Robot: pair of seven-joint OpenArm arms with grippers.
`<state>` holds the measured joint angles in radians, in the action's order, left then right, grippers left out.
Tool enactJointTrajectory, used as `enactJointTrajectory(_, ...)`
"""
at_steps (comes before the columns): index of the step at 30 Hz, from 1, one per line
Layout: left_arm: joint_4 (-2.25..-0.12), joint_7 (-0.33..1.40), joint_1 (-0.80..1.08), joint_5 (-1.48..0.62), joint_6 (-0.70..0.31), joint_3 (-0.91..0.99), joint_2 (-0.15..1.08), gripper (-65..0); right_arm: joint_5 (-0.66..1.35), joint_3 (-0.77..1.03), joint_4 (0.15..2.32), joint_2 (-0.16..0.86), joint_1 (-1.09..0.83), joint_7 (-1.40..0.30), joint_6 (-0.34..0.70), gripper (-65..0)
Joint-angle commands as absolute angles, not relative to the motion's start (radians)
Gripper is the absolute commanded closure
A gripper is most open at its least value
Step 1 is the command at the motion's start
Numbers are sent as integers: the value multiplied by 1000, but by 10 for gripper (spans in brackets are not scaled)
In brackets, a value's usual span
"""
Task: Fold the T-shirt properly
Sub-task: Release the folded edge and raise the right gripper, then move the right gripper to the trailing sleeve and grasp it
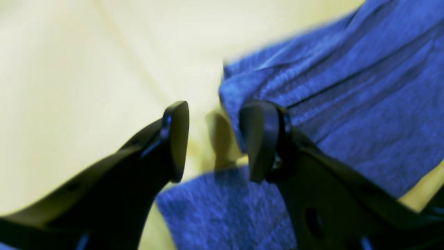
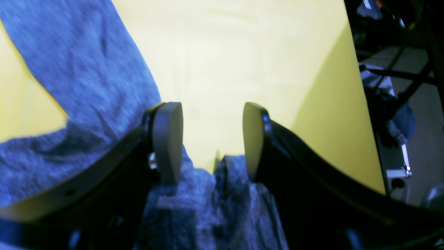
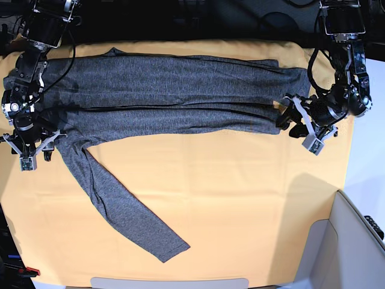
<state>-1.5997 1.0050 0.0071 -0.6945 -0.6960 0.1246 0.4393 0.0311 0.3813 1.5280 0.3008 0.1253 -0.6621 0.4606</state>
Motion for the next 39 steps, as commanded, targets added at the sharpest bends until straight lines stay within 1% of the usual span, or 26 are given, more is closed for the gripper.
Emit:
enactJointTrajectory(1,-1655,989,-5,-710,-698,131,452,-267,38,386,1544,309,148,-644,455,-280)
enactJointTrajectory(8,-1722,987,-5,-710,-698,166,437,-267,36,378,1538,269,203,-644,455,-280)
enactJointTrajectory(11,-1727,987,-5,-708,-698,194,423,-267,36,378,1501,255,242,-644,455,-280)
enactJointTrajectory(19,-1721,987,-4,-708,-698,191,423,-267,38,377,1188,251,426,-648,458,-284)
enactJointTrajectory(24,-1719,987,-4,-708,-698,191,423,-267,41,377,1072,223,503,-644,466,-284)
enactJointTrajectory(28,-1719,987,-4,-708,-698,191,421,-267,42,377,1026,200,532,-644,466,-285)
enactJointTrajectory(33,-1718,987,-4,-708,-698,191,421,-267,42,377,1000,197,539,-644,469,-285)
enactJointTrajectory(36,-1698,987,-4,-708,-698,191,421,-267,42,377,993,199,539,-644,507,-285)
enactJointTrajectory(39,-1676,987,-4,-708,-698,191,421,-267,42,386,941,205,555,-642,509,-282)
